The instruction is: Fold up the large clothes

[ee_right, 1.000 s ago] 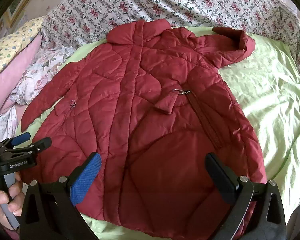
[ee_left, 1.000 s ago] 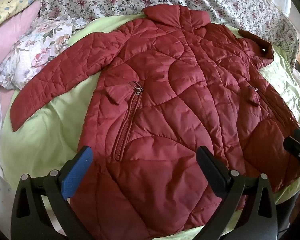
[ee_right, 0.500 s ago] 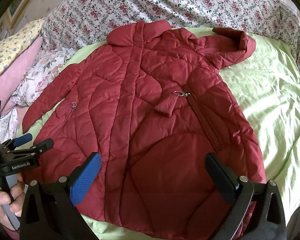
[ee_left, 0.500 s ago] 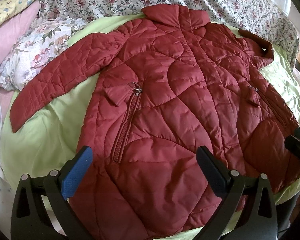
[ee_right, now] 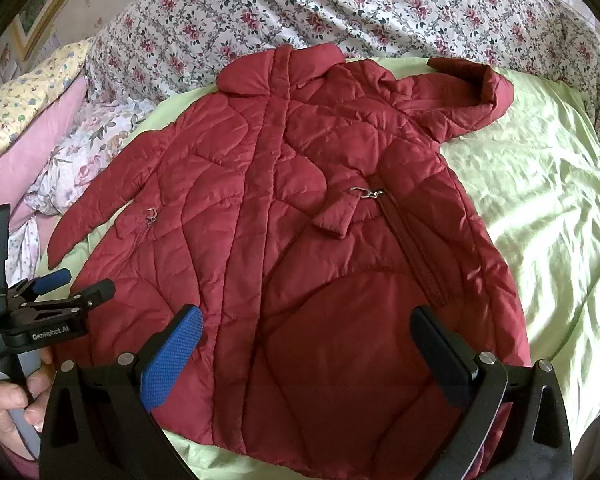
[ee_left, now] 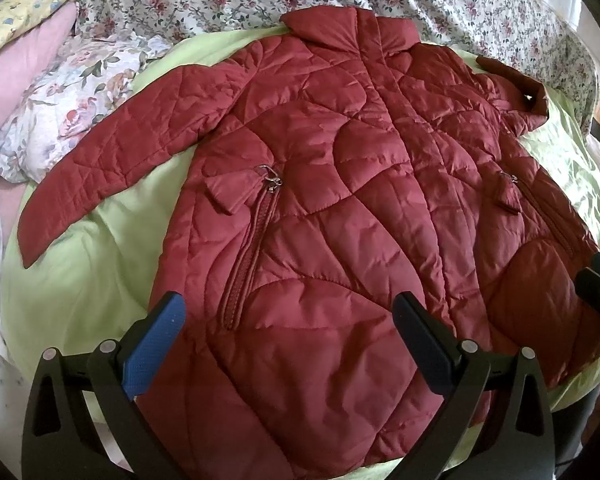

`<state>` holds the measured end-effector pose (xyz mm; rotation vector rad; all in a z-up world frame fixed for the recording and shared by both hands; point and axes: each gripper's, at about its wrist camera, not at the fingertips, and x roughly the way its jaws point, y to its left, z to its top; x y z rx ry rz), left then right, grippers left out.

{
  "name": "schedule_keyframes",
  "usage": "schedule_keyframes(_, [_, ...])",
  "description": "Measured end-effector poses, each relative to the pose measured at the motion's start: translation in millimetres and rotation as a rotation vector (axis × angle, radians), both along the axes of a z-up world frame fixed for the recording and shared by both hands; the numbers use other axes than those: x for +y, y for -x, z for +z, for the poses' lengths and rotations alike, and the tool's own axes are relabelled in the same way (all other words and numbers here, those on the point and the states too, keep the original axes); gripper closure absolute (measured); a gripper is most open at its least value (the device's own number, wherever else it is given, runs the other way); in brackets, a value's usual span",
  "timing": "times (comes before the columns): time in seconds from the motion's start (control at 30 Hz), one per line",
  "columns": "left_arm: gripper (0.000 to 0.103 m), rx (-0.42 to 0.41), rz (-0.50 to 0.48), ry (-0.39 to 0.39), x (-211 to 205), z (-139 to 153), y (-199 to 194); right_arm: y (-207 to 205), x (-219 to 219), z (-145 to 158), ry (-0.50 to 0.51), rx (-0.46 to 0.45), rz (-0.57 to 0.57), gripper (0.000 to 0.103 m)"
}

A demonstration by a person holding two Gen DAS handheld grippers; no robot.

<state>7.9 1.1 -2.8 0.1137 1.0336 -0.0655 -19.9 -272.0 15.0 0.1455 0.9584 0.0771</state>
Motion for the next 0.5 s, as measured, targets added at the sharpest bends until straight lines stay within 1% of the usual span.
schedule_keyframes(0.03, [0.0, 0.0, 0.0, -0.001, -0.4, -1.2, -1.4, 0.4, 0.8, 0.0, 0.025, -0.006, 0.0, 0.0])
schedule_keyframes(0.1, [0.0, 0.001, 0.0, 0.002, -0.4, -0.8, -1.2, 0.1, 0.6, -0.2, 0.033, -0.004, 0.001, 0.0])
schedule_keyframes(0.2, [0.0, 0.004, 0.0, 0.0, -4.9, -2.1, -2.7, -0.5, -0.1, -0.3, 0.01, 0.007, 0.002, 0.0])
schedule_keyframes(0.37, [0.0, -0.035, -0.001, -0.008, -8.6, -3.0, -4.4, -1.0, -1.0, -0.3, -0.022, -0.003, -0.001, 0.0])
schedule_keyframes(0.5, [0.0, -0.029, -0.007, 0.003, -8.5, -5.3, -7.4, -2.9, -3.0, -0.4, -0.034, -0.01, -0.005, 0.0])
